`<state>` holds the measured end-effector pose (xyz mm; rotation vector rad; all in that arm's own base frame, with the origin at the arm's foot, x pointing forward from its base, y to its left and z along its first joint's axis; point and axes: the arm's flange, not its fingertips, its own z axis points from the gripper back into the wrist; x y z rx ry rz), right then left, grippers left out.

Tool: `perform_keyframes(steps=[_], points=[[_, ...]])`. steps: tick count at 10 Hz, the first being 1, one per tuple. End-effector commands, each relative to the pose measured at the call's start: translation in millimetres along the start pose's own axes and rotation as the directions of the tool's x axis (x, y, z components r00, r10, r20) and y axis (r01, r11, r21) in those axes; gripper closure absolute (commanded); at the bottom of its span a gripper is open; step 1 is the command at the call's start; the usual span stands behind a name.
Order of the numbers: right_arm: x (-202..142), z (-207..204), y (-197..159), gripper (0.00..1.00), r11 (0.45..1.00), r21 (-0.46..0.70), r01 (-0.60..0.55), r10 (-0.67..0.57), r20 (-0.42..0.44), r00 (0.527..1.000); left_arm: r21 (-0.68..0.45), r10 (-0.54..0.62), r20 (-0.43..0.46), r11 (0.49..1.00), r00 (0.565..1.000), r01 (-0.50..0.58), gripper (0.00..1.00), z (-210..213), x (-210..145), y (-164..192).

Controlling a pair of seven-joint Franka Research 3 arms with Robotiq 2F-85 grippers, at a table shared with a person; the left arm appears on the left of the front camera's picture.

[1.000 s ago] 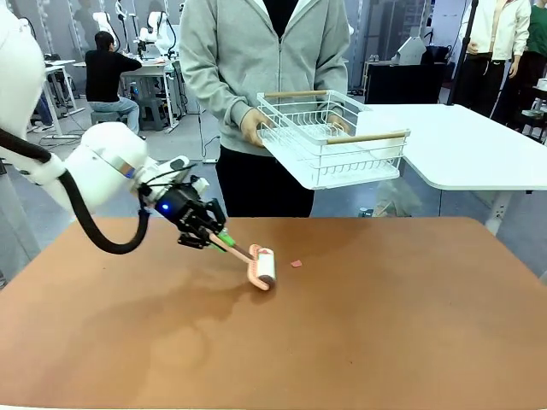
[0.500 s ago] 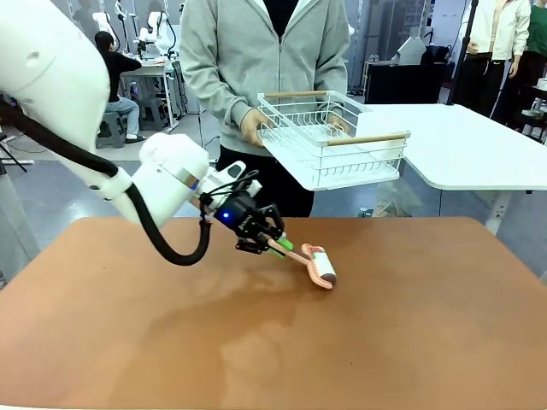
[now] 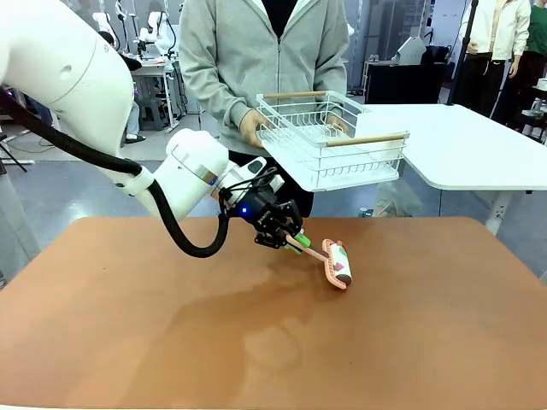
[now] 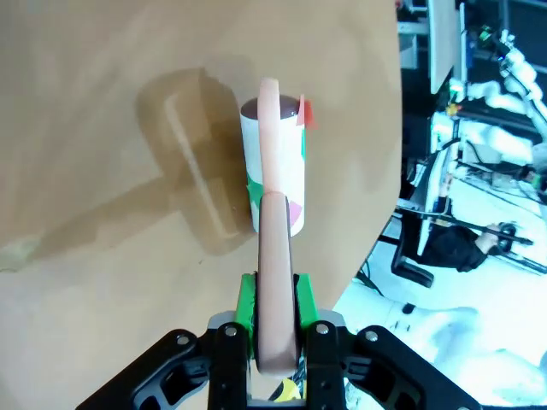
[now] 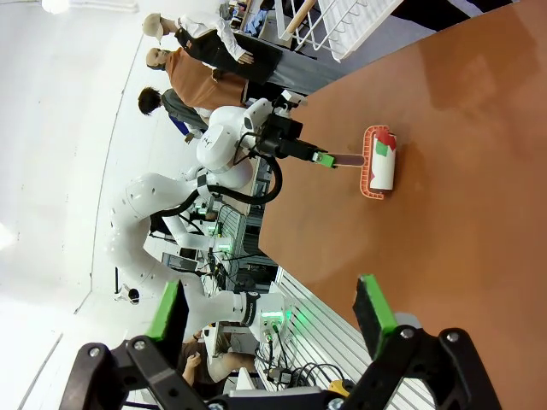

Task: Clean the table.
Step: Clean the table with the Lint Roller when the human lifts the Dish drying rack.

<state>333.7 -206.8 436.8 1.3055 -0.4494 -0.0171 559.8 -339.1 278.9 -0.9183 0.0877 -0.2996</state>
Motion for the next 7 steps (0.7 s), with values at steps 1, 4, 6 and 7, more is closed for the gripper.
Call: perform_keyframes(steps=[1, 4, 6, 7], points=[[-1, 0, 1, 0.00, 1.000, 0.017, -0.020, 0.020, 0.013, 1.000, 0.009, -0.002, -0.067, 1.000, 0.998, 0.003, 0.78, 21, -20, -17], [-1, 0, 1, 0.00, 1.000, 0.017, -0.020, 0.020, 0.013, 1.000, 0.108, 0.049, -0.009, 0.993, 0.999, -0.048, 0.78, 177, -53, -74], [-1, 0, 1, 0.00, 1.000, 0.017, -0.020, 0.020, 0.013, 1.000, 0.248, 0.000, 0.076, 0.969, 0.997, -0.019, 0.78, 316, -88, -57], [-1, 0, 1, 0.00, 1.000, 0.017, -0.020, 0.020, 0.013, 1.000, 0.275, 0.024, 0.095, 0.960, 0.995, -0.050, 0.78, 352, -94, -46]])
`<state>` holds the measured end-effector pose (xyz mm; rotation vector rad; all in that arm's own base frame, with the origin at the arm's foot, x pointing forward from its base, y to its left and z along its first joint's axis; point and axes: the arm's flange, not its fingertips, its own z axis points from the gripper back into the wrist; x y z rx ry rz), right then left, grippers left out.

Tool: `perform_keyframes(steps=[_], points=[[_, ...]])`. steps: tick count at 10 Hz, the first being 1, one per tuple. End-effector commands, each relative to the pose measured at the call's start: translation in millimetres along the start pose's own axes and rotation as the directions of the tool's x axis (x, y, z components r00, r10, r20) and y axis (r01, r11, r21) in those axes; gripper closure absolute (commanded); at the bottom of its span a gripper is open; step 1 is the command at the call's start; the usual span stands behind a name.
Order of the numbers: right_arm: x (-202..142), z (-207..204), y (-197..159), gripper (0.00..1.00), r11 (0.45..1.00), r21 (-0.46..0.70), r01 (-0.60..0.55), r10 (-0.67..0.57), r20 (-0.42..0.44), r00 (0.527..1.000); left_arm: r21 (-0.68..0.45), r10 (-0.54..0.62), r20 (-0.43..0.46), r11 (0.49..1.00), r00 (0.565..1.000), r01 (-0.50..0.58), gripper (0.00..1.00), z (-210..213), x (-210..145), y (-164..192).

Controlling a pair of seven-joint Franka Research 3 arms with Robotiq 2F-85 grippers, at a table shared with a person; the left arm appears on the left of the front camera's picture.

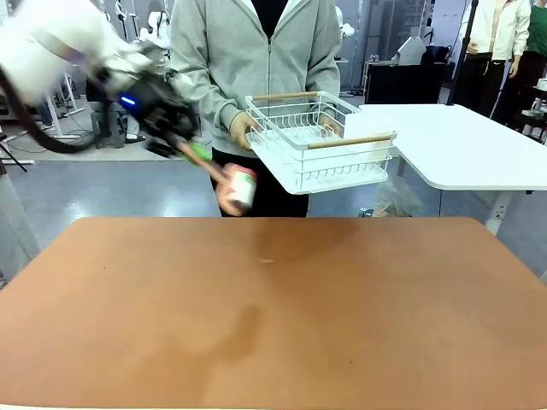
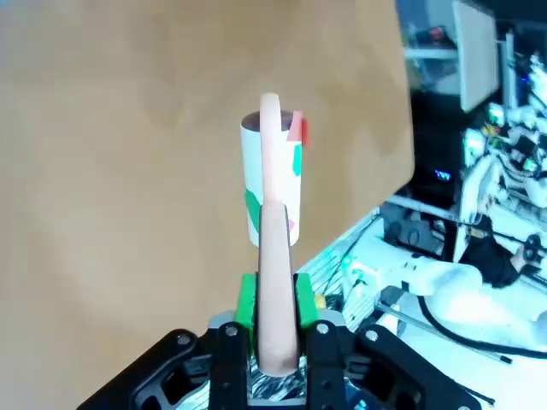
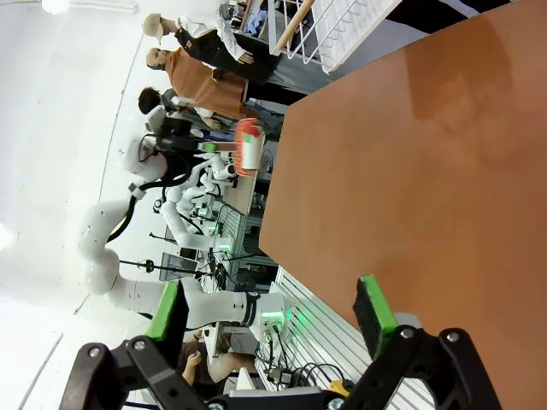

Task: Clean the table.
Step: Clean the table with the Lint Roller when the human lifts the Dish drying rack.

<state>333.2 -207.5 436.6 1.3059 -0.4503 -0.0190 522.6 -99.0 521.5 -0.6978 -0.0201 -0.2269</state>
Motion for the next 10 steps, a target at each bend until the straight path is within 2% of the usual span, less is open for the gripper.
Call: perform_keyframes(steps=[1, 3, 4, 7, 9, 10], points=[[-1, -1, 2, 0.00, 1.000, 0.017, -0.021, 0.021, 0.011, 1.000, 0.099, 0.007, 0.028, 0.995, 1.000, -0.010, 0.78, 65, -3, 48], [-1, -1, 2, 0.00, 1.000, 0.017, -0.021, 0.021, 0.011, 1.000, 0.219, -0.013, 0.079, 0.976, 0.997, -0.005, 0.78, 102, -18, 67], [-1, -1, 2, 0.00, 1.000, 0.017, -0.021, 0.021, 0.011, 1.000, 0.320, 0.018, 0.097, 0.946, 0.995, -0.049, 0.78, 98, -18, 73], [-1, -1, 2, 0.00, 1.000, 0.017, -0.021, 0.021, 0.011, 1.000, 0.387, 0.032, 0.102, 0.920, 0.994, -0.069, 0.78, 94, -18, 65], [-1, -1, 2, 0.00, 1.000, 0.017, -0.021, 0.021, 0.011, 1.000, 0.542, 0.123, 0.105, 0.825, 0.987, -0.160, 0.78, 67, -8, 71], [-1, -1, 2, 0.00, 1.000, 0.017, -0.021, 0.021, 0.011, 1.000, 0.510, 0.113, 0.113, 0.846, 0.987, -0.155, 0.78, 64, -7, 66]])
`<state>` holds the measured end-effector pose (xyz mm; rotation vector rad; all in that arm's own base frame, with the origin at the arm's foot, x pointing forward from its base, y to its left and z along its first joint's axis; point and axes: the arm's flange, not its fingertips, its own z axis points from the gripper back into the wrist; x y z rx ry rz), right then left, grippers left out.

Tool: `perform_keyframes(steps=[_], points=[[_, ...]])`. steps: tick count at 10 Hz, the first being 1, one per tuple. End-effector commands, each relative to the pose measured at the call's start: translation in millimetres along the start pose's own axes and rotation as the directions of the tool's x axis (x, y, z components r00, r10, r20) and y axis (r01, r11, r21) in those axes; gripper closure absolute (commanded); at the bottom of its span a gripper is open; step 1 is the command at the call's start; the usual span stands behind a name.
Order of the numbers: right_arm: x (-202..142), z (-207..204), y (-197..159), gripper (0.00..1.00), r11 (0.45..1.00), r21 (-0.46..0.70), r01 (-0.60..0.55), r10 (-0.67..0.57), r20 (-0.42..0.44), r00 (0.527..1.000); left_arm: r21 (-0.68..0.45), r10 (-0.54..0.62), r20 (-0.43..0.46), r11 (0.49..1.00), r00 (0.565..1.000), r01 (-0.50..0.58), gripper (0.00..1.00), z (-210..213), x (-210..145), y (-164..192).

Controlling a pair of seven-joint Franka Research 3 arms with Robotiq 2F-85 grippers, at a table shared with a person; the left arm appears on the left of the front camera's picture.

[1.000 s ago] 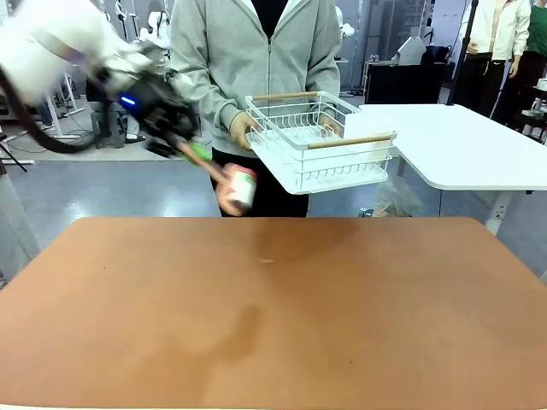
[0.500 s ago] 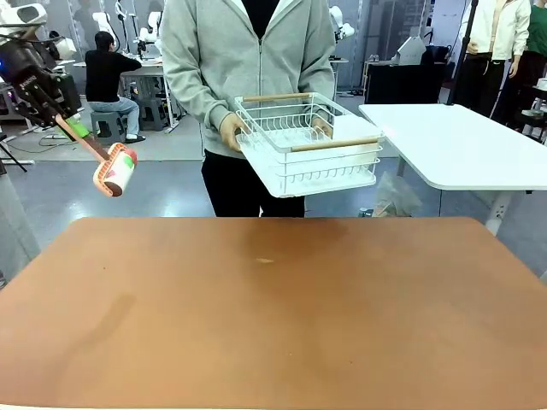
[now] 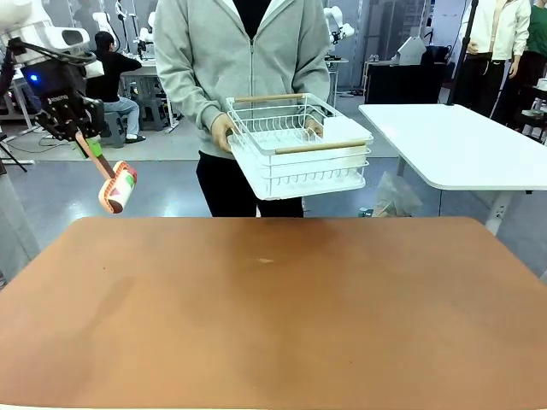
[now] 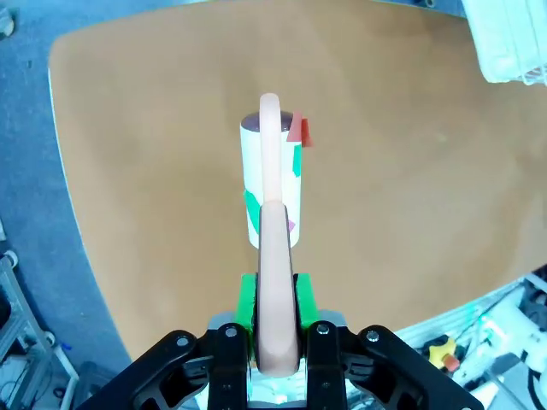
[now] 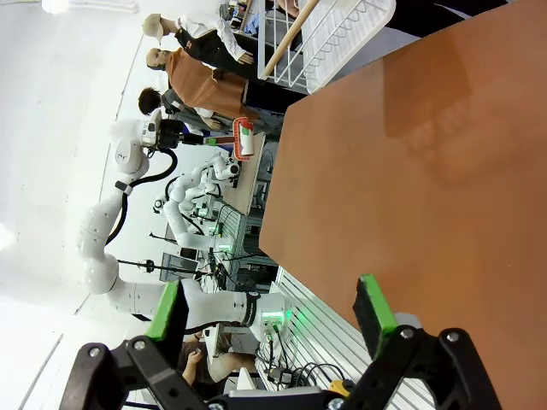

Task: Clean the table.
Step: Clean the table with the Lint Roller when the human lifts the Dish drying rack, then place the Lint Roller down when the Dish drying rack is positioned in the middle of the table.

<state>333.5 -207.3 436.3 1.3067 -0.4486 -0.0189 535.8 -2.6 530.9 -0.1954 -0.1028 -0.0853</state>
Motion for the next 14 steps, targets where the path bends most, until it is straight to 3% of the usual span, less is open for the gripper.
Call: perform_keyframes(steps=[1, 14], points=[[-0.9, -0.4, 2.0, 0.00, 1.000, 0.017, -0.022, 0.022, 0.012, 1.000, 0.010, 0.030, 0.003, 1.000, 1.000, -0.030, 0.78, -3.9, -2.8, -6.3], [-0.9, -0.4, 2.0, 0.00, 1.000, 0.017, -0.022, 0.022, 0.012, 1.000, 0.008, 0.013, -0.008, 1.000, 1.000, -0.013, 0.78, -4.4, 0.6, -3.8]])
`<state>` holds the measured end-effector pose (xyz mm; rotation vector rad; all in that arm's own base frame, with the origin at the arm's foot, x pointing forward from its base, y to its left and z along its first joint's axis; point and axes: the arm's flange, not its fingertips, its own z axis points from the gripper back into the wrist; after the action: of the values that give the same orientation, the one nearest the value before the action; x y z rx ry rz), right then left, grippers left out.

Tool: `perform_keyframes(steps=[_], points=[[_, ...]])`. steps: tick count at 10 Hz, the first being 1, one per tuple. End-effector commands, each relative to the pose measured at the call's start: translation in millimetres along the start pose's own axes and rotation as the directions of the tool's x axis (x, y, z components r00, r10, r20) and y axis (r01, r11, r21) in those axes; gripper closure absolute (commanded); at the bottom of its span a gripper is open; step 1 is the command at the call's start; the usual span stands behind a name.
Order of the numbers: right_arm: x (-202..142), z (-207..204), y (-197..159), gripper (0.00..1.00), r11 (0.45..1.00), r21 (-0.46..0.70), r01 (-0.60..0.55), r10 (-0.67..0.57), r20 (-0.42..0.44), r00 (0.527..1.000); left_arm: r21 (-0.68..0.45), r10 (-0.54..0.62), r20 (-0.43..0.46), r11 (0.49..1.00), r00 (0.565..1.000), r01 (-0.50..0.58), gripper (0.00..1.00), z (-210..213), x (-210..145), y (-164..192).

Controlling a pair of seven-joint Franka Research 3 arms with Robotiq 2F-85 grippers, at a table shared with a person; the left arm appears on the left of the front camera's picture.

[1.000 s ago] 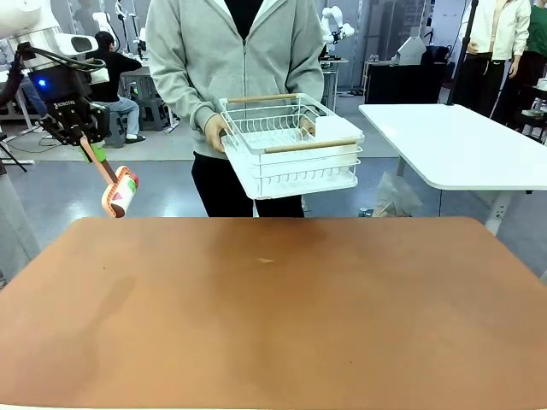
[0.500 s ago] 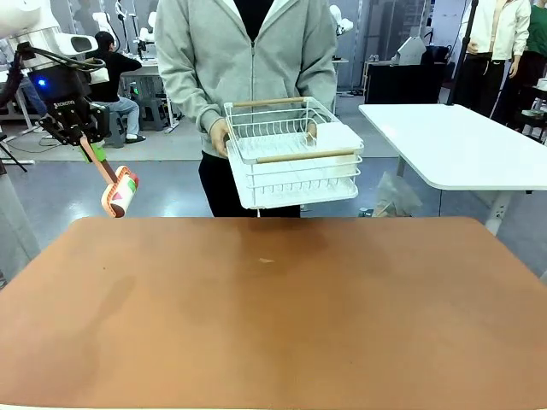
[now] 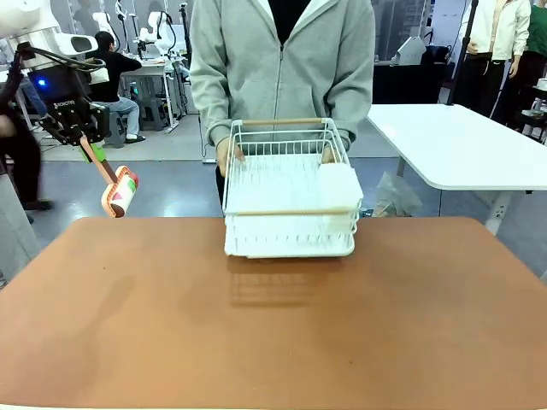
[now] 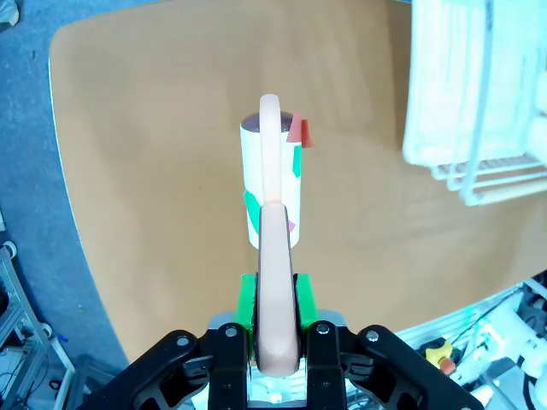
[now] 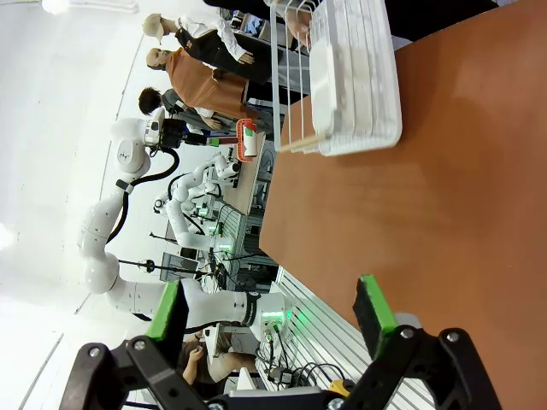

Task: Clean the table.
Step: Place the Lint Roller down when the Dish drying rack is positioned in the middle of the table.

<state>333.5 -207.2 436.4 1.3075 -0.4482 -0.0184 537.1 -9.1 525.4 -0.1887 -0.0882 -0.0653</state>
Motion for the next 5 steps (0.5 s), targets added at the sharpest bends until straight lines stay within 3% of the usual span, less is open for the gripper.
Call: perform_keyframes(steps=[1, 5], points=[[-0.8, -0.3, 1.9, 0.00, 1.000, 0.016, -0.022, 0.022, 0.013, 1.000, 0.001, -0.008, 0.005, 1.000, 1.000, 0.008, 0.78, 2.3, -0.5, 1.4], [-0.8, -0.3, 1.9, 0.00, 1.000, 0.016, -0.022, 0.022, 0.013, 1.000, 0.001, -0.008, 0.005, 1.000, 1.000, 0.008, 0.78, 2.3, -0.5, 1.4]])
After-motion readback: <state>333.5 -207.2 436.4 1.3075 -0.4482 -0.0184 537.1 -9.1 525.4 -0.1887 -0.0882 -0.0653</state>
